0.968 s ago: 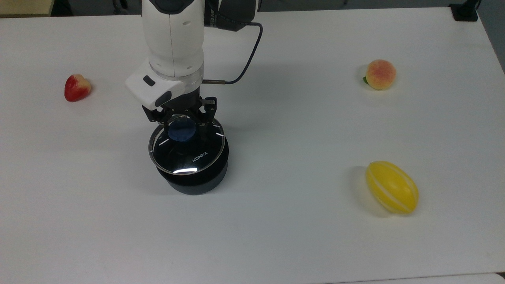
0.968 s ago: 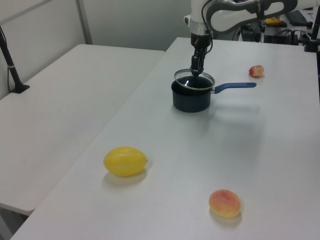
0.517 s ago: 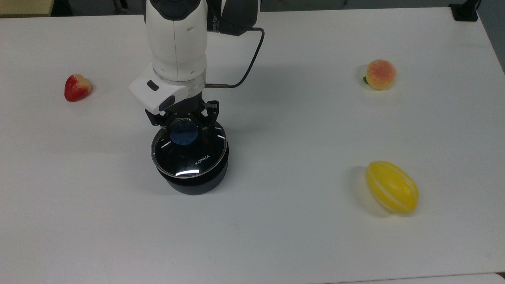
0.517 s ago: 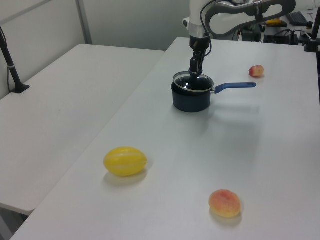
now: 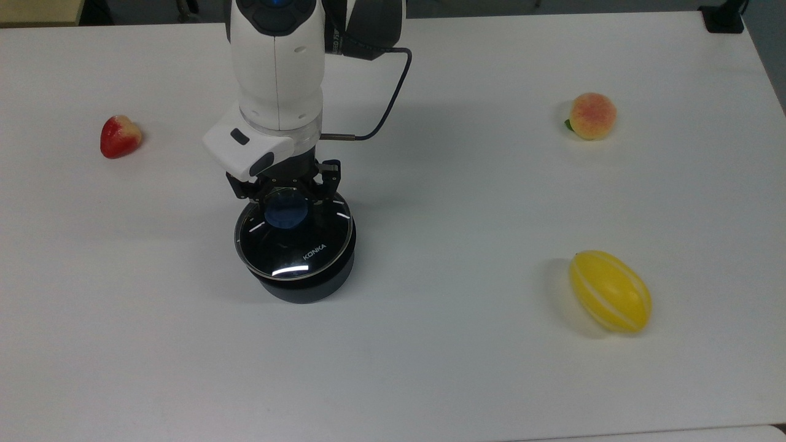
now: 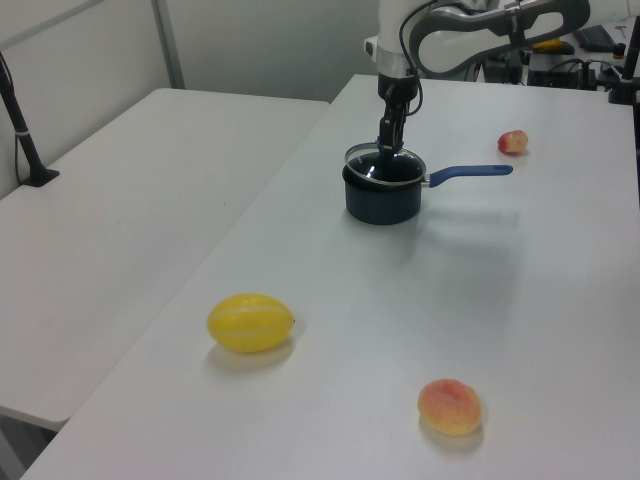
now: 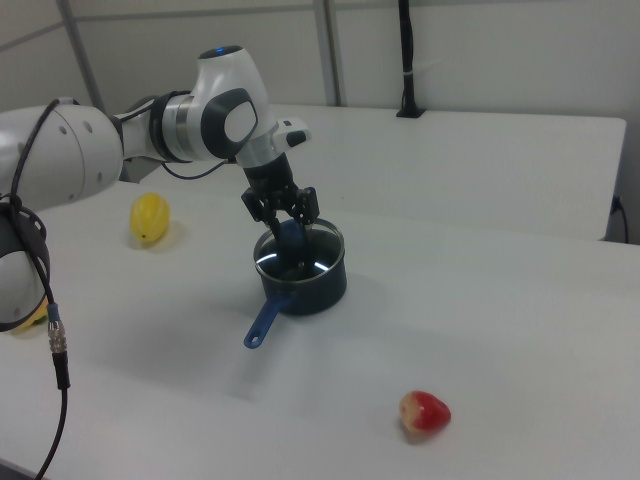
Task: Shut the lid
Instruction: 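Lower the glass lid onto the saucepan rim, then open the gripper to release the blue knob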
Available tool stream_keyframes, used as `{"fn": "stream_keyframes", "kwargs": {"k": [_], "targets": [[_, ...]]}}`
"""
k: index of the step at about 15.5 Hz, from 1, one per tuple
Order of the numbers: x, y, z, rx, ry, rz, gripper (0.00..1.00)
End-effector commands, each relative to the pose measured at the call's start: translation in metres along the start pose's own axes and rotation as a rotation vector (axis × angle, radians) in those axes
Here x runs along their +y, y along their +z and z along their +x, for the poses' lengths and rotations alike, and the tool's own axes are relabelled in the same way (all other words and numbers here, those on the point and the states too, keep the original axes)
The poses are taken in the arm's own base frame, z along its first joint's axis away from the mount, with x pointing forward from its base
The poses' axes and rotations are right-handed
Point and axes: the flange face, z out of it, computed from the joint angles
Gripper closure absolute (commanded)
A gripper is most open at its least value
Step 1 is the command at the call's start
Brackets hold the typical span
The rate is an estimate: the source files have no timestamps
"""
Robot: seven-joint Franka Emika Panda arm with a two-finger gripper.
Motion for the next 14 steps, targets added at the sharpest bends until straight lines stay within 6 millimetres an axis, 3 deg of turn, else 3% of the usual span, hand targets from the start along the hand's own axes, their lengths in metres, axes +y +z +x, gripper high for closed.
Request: {"fn": "stream_keyframes", "kwargs": {"k": [1, 4, 6, 8, 9, 14], "targets": [[-0.0009, -0.0016, 0.0044, 0.018, -0.011, -0.021, 0.81], [-0.0024, 0.0004, 0.0038, 0.014, -0.013, -0.021, 0.64], [-0.0027, 0.0019, 0.0032, 0.011, -0.014, -0.020, 0.39], [-0.0019, 0.0018, 0.0032, 0.011, -0.019, -0.032, 0.26], [-0.0024, 0.0016, 0.0035, 0.013, -0.022, -0.036, 0.14], [-0.0010, -0.0008, 0.0028, 0.014, -0.008, -0.037, 0.00]]}}
